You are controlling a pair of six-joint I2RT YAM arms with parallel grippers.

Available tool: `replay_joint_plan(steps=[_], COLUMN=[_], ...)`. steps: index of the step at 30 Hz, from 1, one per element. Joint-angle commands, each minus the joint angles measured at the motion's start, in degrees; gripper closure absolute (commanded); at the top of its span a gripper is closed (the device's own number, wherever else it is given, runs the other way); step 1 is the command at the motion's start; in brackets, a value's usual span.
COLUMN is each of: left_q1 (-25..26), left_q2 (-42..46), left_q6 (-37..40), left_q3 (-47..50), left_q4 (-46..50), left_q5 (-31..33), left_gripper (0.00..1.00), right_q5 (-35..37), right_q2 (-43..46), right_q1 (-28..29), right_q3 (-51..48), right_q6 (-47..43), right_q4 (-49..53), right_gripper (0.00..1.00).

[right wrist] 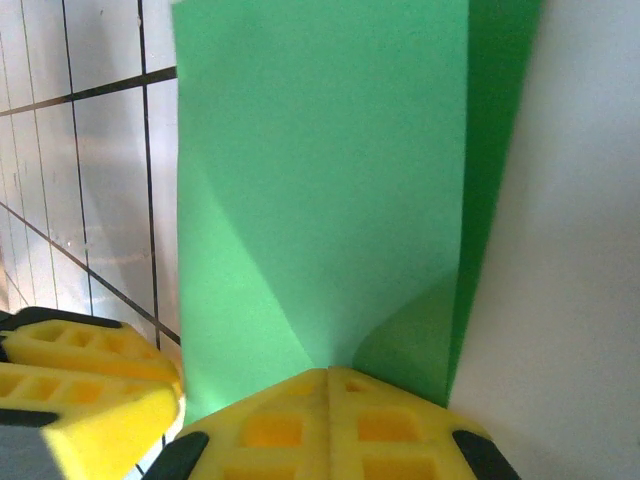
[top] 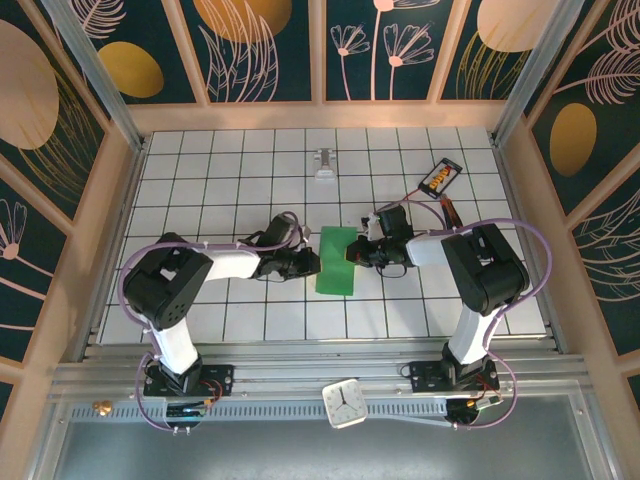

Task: Fold a paper plane with a square sheet of paper (pick it up from the middle)
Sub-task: First fold the square sheet of paper in half at the center of the table, then first fold in half a square sheet of paper at the center of the table.

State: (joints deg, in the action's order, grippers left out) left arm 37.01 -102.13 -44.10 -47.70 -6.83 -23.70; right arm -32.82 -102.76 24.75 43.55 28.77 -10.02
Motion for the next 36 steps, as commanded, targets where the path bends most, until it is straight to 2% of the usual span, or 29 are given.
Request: replay_joint_plan(steps=[1,11,15,36], left_q1=[-0.4,0.7,0.6,0.7], left_q2=[3.3,-2.3,-4.0,-5.4], left_q6=[-1.7,-2.2,-1.9,-0.4], left_q3=[0.1,-4.0,-4.4,0.3], left_q4=[-3.1,-3.1,-2.0,-0.3], left_q5=[-2.9,-4.3,-2.8,-1.1], left_gripper=[0.82,0.86,0.89,0.93], right_q5=[13.0,13.1,13.0,13.1], right_q2=[-3.3,-3.1,-3.1,-2.9], right_q1=[-1.4,-1.4,-1.3,-1.3], right_q3=[-2.9,-2.7,-2.7,-2.6], right_q6=[-2.9,-2.6,-2.7,-2.8], right_q4=[8.5,8.6,8.7,8.9], right_gripper=[1.0,1.0,1.0,1.0])
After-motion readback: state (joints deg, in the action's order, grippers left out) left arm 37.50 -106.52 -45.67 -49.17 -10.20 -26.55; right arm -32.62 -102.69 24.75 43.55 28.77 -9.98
